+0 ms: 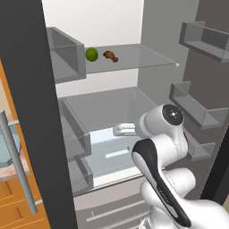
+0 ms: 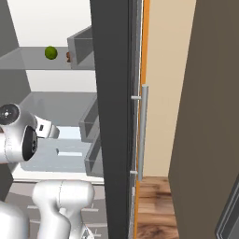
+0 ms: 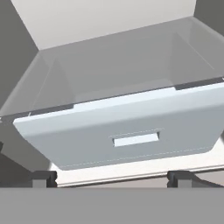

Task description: Place one lime and one chicken drumstick in each tupperware on the nearby counter, to pack two identical lunches.

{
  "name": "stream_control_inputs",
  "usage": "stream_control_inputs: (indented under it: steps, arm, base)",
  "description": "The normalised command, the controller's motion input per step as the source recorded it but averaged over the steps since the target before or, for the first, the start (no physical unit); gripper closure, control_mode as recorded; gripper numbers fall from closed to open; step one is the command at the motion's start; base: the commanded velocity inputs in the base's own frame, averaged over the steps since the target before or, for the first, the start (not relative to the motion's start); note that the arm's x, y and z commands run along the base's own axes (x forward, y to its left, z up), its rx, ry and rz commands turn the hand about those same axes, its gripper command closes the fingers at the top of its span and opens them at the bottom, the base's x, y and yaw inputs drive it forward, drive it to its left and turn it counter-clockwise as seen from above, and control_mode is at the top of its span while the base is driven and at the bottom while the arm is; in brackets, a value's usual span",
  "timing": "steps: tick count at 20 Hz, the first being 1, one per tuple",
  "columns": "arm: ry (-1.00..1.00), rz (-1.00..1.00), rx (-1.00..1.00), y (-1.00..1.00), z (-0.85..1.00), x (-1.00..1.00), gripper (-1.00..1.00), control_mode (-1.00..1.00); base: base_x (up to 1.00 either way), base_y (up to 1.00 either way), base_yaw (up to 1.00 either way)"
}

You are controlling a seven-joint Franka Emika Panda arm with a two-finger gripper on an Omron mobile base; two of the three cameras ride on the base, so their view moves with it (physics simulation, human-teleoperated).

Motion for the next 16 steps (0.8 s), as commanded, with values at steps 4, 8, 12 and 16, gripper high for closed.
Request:
stream_control_inputs:
  steps: [4, 8, 12, 16]
  arm:
    - [0.00, 0.00, 0.00, 0.00, 0.00, 0.00, -1.00, 1.00]
    - [-0.32, 0.00, -0.16, 0.00, 0.78, 0.00, -1.00, -1.00]
    - [-0.40, 0.07, -0.16, 0.00, 1.00, -0.06, -1.00, -1.00]
    - [-0.23, 0.11, -0.09, 0.00, 1.00, 0.00, -1.00, -1.00]
  base:
    - [0.12, 0.00, -0.01]
    - [0.00, 0.00, 0.00]
    - [0.00, 0.00, 0.00]
    - [0.00, 0.00, 0.00]
